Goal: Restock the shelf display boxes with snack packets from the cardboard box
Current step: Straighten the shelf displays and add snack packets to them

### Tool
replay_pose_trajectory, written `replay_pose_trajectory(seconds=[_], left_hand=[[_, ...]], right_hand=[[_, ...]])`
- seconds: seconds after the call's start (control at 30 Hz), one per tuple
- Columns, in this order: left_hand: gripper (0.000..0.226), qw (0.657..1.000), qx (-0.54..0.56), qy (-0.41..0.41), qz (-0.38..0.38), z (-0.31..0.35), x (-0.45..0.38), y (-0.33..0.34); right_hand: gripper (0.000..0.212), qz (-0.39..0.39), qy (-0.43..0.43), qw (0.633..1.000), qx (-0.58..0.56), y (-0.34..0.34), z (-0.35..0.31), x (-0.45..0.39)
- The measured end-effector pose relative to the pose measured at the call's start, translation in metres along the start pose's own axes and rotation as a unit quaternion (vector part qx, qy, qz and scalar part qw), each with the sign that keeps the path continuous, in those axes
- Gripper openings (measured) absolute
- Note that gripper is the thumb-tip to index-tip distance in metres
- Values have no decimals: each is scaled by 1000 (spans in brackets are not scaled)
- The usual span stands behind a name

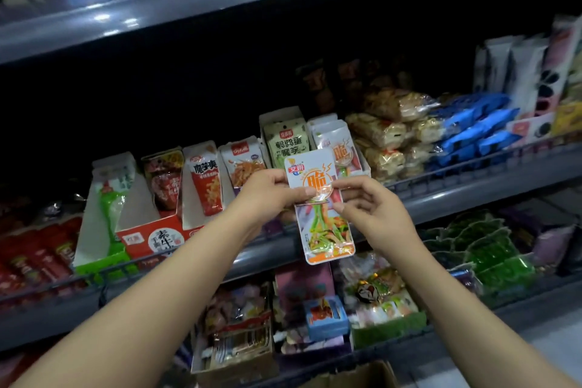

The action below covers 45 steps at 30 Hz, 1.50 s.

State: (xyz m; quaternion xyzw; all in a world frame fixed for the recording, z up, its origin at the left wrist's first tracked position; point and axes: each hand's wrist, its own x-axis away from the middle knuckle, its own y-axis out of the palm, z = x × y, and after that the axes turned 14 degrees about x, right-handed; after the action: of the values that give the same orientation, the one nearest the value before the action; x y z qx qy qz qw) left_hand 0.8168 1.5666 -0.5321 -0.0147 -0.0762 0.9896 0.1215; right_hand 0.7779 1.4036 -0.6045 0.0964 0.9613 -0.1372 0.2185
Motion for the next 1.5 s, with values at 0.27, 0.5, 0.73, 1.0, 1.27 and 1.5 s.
replay_pose_trajectory(seconds=[0.27,0.5,0.73,1.0,1.27,1.5], left_hand=[[19,992,16,80,92,37,-57,27],[30,986,-7,113,123,53,-101,52],[31,986,-108,88,93,23,-120,62],[74,947,-232,212,71,-3,-113,54],[72,927,-311,202,50,-10,-107,52],[53,947,-207,226,95,-24,-67,51]], right_hand=[[48,44,29,993,106,-15,21,-22],[60,-39,21,965,259,-20,35,-28],[62,-48,18,965,256,-19,40,-26],[65,-50,13,964,261,-17,38,-23],[65,-67,13,961,269,-19,39,-20],[67,-66,-10,955,288,-17,42,-9]])
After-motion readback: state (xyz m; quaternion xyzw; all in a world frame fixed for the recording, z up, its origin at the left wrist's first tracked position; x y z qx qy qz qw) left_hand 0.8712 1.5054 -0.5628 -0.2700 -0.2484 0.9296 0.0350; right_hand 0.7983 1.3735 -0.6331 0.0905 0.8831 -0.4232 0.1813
